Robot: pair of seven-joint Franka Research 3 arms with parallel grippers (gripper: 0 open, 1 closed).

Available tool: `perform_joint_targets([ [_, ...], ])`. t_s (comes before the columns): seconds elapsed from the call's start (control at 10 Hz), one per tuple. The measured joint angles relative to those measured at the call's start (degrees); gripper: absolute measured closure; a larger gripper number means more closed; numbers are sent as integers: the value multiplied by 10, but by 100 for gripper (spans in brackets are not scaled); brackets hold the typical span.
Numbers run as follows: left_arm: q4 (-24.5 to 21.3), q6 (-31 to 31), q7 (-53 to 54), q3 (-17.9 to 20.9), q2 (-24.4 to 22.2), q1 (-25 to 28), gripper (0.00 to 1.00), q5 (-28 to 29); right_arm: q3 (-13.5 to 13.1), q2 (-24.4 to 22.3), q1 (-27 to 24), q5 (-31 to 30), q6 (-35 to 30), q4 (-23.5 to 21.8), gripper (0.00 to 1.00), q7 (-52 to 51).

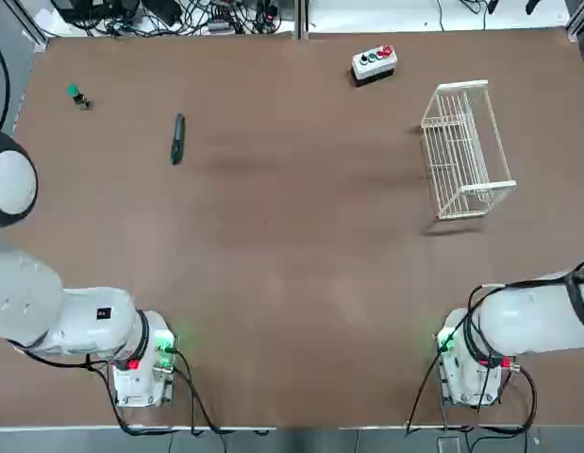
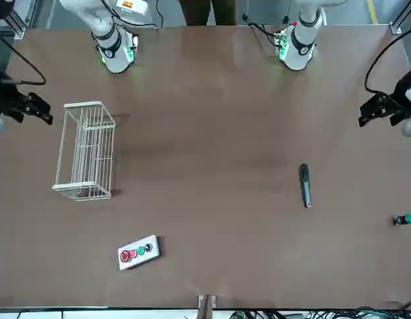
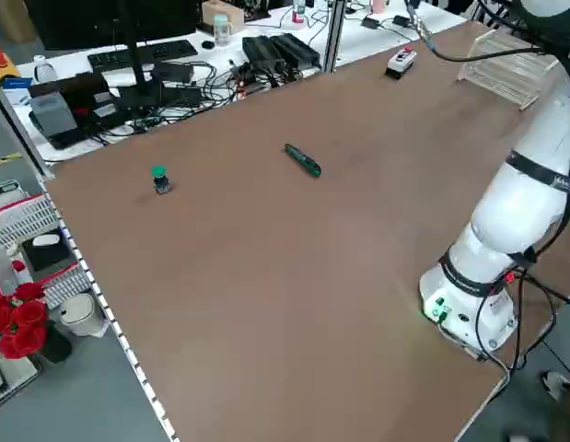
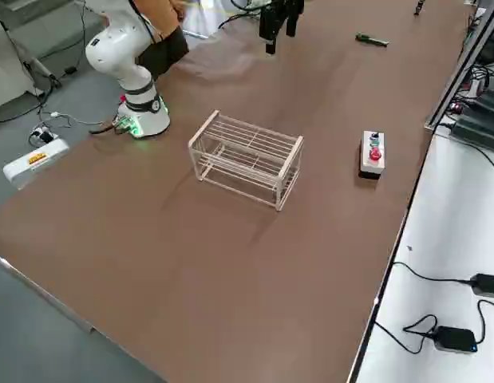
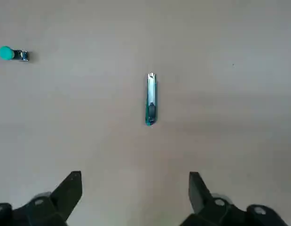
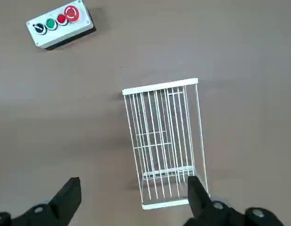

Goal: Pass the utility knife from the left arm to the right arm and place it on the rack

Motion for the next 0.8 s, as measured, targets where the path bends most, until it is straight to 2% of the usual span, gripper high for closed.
perform_joint_targets([
  [0.5, -5, 8, 5, 1, 4, 2, 0, 0, 4, 0, 3, 0, 17, 1, 0, 0],
  [0.8, -70, 107, 8, 2, 25, 5, 0, 0, 5, 0, 4, 0, 17, 3, 0, 0],
])
